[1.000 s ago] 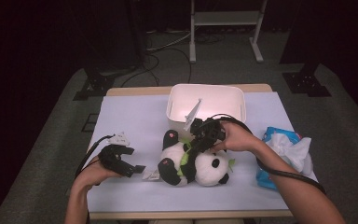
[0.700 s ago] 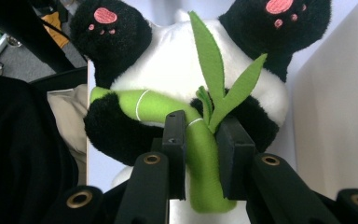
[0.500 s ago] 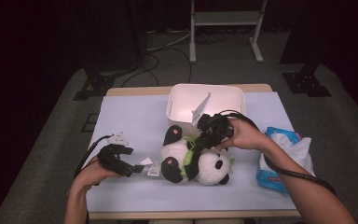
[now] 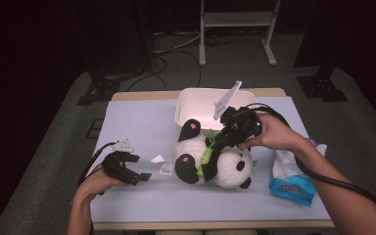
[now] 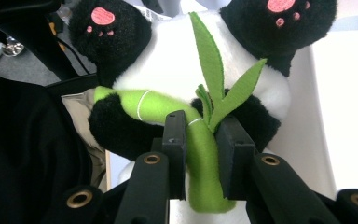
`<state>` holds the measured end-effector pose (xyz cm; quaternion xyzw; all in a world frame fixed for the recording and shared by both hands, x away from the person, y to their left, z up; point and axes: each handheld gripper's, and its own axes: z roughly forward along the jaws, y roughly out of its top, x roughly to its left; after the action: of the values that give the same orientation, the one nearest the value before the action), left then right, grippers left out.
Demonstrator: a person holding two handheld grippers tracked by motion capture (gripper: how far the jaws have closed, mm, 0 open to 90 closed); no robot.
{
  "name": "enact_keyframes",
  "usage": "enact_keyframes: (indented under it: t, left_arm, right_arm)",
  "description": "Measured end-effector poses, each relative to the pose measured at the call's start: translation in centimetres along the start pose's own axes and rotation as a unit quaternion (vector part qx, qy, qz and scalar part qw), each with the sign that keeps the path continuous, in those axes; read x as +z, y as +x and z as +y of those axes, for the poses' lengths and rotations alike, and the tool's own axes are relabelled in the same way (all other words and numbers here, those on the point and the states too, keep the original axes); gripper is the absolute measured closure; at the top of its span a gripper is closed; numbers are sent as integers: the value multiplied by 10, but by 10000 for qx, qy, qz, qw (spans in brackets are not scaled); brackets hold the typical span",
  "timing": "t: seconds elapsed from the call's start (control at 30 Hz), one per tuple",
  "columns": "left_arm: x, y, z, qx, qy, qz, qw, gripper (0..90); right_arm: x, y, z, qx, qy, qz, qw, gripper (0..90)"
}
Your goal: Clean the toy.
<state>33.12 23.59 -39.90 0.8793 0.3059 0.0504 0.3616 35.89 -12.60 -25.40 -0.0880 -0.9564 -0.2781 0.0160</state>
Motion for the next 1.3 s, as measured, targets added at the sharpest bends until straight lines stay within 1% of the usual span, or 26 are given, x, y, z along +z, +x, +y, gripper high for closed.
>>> enact_keyframes:
  t: [0.03, 0.1, 0.17, 0.2, 0.23, 0.37, 0.4, 0.43, 0.47, 0.5, 0.53, 0.57, 0.6, 0.67, 0.7, 0.73, 0.83, 0.9, 0.97, 1.0, 1.03, 1.1, 1.17, 1.2, 1.27, 1.3]
  left_arm:
    - [0, 0, 0, -20, -6, 5, 10000, 100]
    - [0, 0, 0, -15, -9, 3, 10000, 100]
    - [-1, 0, 0, -12, -19, 5, 10000, 100]
    - [-1, 0, 0, -18, -25, 3, 10000, 100]
    - [-1, 0, 0, -10, -36, -2, 10000, 100]
    - [-1, 0, -1, -45, -57, -18, 10000, 100]
    - [-1, 1, -1, -48, -53, -21, 10000, 100]
    - [-1, 1, -2, -49, -46, -20, 10000, 100]
    - [-1, 1, -3, -85, -69, -17, 9999, 100]
    - [-1, 1, -3, -85, -69, -17, 9999, 100]
    - [-1, 1, -3, -89, -72, -22, 9999, 100]
    - [-1, 1, -3, -92, -71, -32, 9999, 100]
    - [-1, 2, -4, -94, -50, -38, 9999, 100]
    - [0, 2, -5, -107, -40, -35, 9999, 100]
    - [0, 2, -5, -107, -40, -35, 9999, 100]
    - [1, 2, -5, -132, -49, -42, 9999, 100]
    - [1, 3, -6, -140, -8, -56, 9999, 100]
    - [2, 3, -7, -170, -11, -49, 9998, 100]
    - [0, 5, -8, -145, 4, -40, 9999, 100]
    - [0, 4, -8, -174, -20, -37, 9998, 100]
    - [-1, 5, -8, -158, -11, -40, 9999, 100]
    - [-1, 5, -8, -187, -45, -40, 9998, 100]
    - [-1, 6, -8, -168, -33, -34, 9998, 100]
    - [-1, 6, -9, -180, -35, -34, 9998, 100]
    - [-1, 7, -9, -201, -41, -38, 9998, 100]
    - [0, 7, -9, -206, -31, -45, 9998, 100]
  right_arm:
    - [0, 0, 0, 0, 0, 0, 10000, 746]
    - [-13, 1, 3, -17, -32, -79, 10000, 746]
    - [-24, 1, 6, -3, -2, -159, 9999, 746]
    - [-35, 1, 10, -1, 46, -237, 9997, 746]
    - [-35, 1, 10, -1, 46, -237, 9997, 746]
    - [-54, -3, 16, -2, 88, -381, 9992, 746]
    - [-59, -5, 18, -20, 95, -425, 9990, 745]
    - [-63, -7, 19, 32, 91, -444, 9990, 746]
    - [-70, -13, 22, 60, 76, -500, 9987, 745]
    - [-70, -13, 22, 60, 76, -500, 9987, 745]
    - [-76, -20, 25, 104, 95, -580, 9982, 746]
    - [-76, -20, 25, 104, 95, -580, 9982, 746]
    - [-82, -28, 28, 145, 103, -642, 9978, 745]
    - [-87, -38, 31, 182, 96, -683, 9975, 745]
    - [-87, -38, 31, 182, 96, -683, 9975, 745]
    - [-89, -42, 32, 231, 103, -710, 9972, 745]
    - [-93, -56, 35, 319, 125, -775, 9964, 745]
    - [-94, -68, 36, 417, 111, -773, 9961, 745]
    - [-93, -76, 37, 472, 112, -769, 9959, 745]
    - [-92, -82, 38, 523, 107, -771, 9956, 745]
    - [-91, -86, 38, 524, 113, -772, 9956, 745]
    - [-90, -93, 39, 576, 103, -775, 9953, 745]
    - [-89, -101, 39, 646, 101, -759, 9950, 745]
    - [-88, -108, 39, 684, 103, -773, 9946, 745]
    - [-88, -110, 39, 724, 103, -771, 9943, 745]
    - [-86, -117, 38, 773, 116, -785, 9938, 744]
